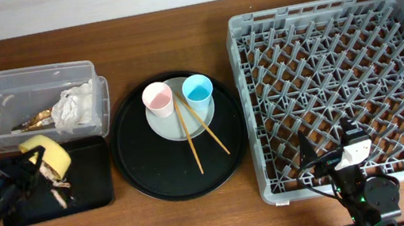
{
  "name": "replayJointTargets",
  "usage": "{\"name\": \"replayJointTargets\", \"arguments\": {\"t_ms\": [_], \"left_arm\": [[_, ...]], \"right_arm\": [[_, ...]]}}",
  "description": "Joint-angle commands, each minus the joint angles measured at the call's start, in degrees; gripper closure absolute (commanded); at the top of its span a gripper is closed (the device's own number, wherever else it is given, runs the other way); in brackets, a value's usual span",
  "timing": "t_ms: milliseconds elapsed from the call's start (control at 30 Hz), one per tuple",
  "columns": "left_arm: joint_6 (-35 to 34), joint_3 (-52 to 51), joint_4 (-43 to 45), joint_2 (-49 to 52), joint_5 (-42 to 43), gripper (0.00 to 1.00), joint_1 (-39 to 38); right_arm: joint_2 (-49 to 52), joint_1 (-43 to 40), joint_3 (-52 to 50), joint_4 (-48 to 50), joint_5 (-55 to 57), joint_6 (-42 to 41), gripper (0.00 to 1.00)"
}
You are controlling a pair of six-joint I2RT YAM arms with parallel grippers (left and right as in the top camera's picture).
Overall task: Sort waste into correct bins and load items into the dishwasher rack
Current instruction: 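Tip the yellow bowl over the black tray to dump food scraps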
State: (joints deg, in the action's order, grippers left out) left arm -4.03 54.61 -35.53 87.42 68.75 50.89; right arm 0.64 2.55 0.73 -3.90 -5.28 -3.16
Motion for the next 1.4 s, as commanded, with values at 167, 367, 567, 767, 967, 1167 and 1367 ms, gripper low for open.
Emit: {"name": "replayJointTargets", "arguments": {"t_ms": [167, 367, 567, 767, 967, 1167, 1367], "left_arm": [[1.0, -1.3, 3.1, 3.5, 10.6, 1.00, 2.8], [0.6, -1.3, 5.6, 8.4, 12.5, 1.00, 3.0], [-0.3, -1.3, 6.8, 11.3, 21.4, 1.00, 5.2], [-3.3, -1.3, 5.9, 11.3, 21.4, 1.00, 6.9], [-4.3, -1.3, 4.3, 11.3, 21.4, 1.00, 7.0], [-5.6, -1.3, 1.5, 11.3, 21.4, 1.00, 7.0], [-5.3, -1.3, 2.7, 11.3, 21.3, 1.00, 6.9]], "right_arm": [[-0.3, -0.4, -0.4, -0.2, -0.1, -0.2, 0.02], [-0.3, -0.4, -0.4, -0.2, -0.1, -0.2, 0.02], [-0.3, -0.4, -0.4, -0.2, -0.1, -0.2, 0.02], [-0.3, -0.4, -0.4, -0.2, -0.1, -0.2, 0.02], [-0.3, -0.4, -0.4, -0.2, -0.1, -0.2, 0.02], [-0.3, -0.4, -0.4, -0.2, -0.1, -0.2, 0.02], [-0.3, -0.4, -0.4, -0.2, -0.1, -0.2, 0.02]]}}
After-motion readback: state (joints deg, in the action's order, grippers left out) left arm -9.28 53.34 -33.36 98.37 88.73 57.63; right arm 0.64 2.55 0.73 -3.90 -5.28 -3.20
